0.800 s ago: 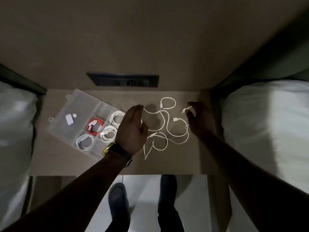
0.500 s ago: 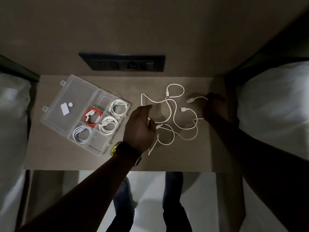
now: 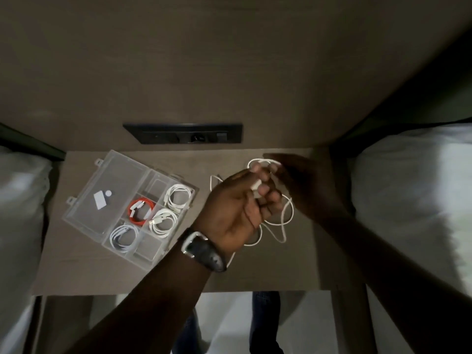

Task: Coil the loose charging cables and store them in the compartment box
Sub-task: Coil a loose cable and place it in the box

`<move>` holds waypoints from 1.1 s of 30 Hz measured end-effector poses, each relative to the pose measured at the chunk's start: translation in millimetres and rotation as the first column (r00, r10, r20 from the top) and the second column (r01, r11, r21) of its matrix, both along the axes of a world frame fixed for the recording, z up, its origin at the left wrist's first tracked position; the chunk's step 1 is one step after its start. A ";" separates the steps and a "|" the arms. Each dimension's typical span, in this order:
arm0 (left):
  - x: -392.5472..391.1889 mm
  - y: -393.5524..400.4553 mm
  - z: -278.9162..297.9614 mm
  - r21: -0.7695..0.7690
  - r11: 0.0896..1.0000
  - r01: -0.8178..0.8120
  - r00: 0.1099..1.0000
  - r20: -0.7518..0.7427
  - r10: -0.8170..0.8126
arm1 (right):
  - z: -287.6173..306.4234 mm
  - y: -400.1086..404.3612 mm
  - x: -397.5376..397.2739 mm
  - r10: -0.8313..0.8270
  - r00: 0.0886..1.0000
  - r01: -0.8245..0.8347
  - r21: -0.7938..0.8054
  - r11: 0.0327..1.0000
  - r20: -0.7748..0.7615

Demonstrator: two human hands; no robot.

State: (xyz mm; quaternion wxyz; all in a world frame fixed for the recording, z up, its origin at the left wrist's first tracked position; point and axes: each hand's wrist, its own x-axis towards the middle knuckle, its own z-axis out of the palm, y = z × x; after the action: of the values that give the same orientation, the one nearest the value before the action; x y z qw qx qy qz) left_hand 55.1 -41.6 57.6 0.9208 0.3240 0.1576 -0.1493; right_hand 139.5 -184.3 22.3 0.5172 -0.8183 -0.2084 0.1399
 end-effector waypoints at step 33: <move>-82.6 35.4 5.1 -0.313 0.936 -0.162 0.983 -0.136 0.124 | 45.3 44.9 -34.0 0.268 0.945 -0.206 -0.294 0.933 0.189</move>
State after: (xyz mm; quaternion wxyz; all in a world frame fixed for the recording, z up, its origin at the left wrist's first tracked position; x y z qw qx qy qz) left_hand -27.5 -6.2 62.7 0.9593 0.1474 0.2065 -0.1239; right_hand 105.4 -139.4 67.6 0.3530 -0.8601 -0.3428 0.1348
